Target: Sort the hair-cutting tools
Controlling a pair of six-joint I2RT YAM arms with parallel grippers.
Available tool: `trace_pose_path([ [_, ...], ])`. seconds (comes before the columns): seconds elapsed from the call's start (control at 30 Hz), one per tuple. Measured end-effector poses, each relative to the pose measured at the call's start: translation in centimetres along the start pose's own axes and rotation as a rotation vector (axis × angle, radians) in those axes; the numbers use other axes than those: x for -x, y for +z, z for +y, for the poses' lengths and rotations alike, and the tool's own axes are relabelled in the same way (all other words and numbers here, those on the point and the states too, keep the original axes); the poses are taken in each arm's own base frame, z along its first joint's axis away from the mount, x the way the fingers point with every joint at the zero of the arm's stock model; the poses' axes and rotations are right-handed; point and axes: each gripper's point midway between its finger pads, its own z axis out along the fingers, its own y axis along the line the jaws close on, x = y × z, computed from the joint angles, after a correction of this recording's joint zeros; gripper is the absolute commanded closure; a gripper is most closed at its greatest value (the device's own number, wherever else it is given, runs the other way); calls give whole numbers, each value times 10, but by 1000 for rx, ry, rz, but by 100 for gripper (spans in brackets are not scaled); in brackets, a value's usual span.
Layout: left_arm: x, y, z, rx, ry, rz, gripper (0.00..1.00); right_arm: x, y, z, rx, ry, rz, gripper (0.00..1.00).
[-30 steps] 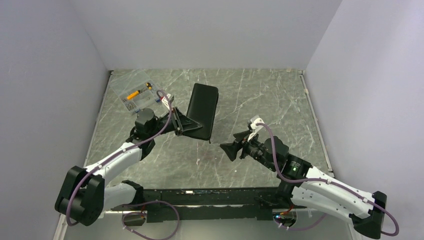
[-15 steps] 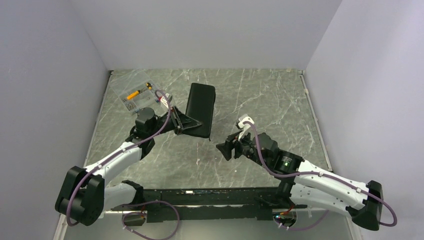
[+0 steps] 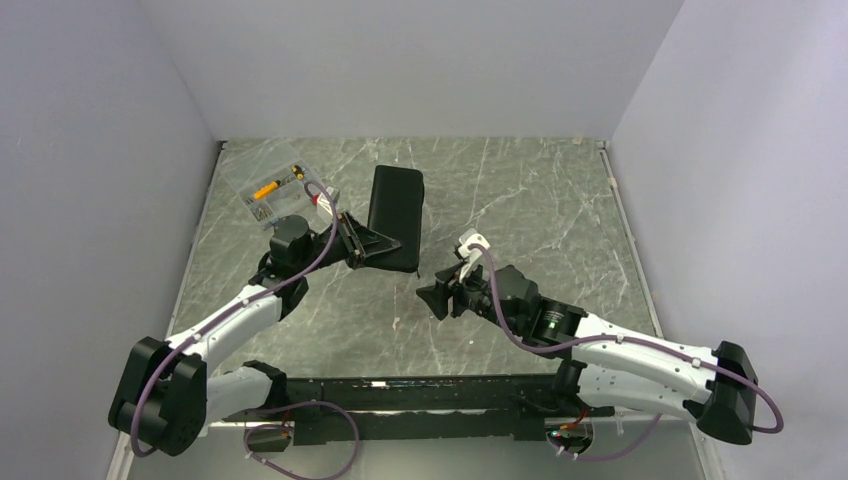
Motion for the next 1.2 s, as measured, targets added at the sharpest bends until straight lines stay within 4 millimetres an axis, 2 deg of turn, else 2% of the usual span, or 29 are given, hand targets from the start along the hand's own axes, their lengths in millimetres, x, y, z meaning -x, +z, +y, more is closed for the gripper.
trace_pose_path([
  [0.33, 0, -2, -6, -13, 12, -9, 100, -4, 18, -8, -59, -12, 6, 49],
  [0.63, -1, -2, -6, -14, 12, -6, 100, 4, 22, -9, -75, -15, -24, 55],
  [1.0, -2, -1, -6, -15, 13, -1, 100, 7, 29, -11, -96, -25, -26, 78],
  [1.2, -3, -1, -6, -15, 15, -1, 100, 8, 29, -11, -104, -27, -27, 97],
])
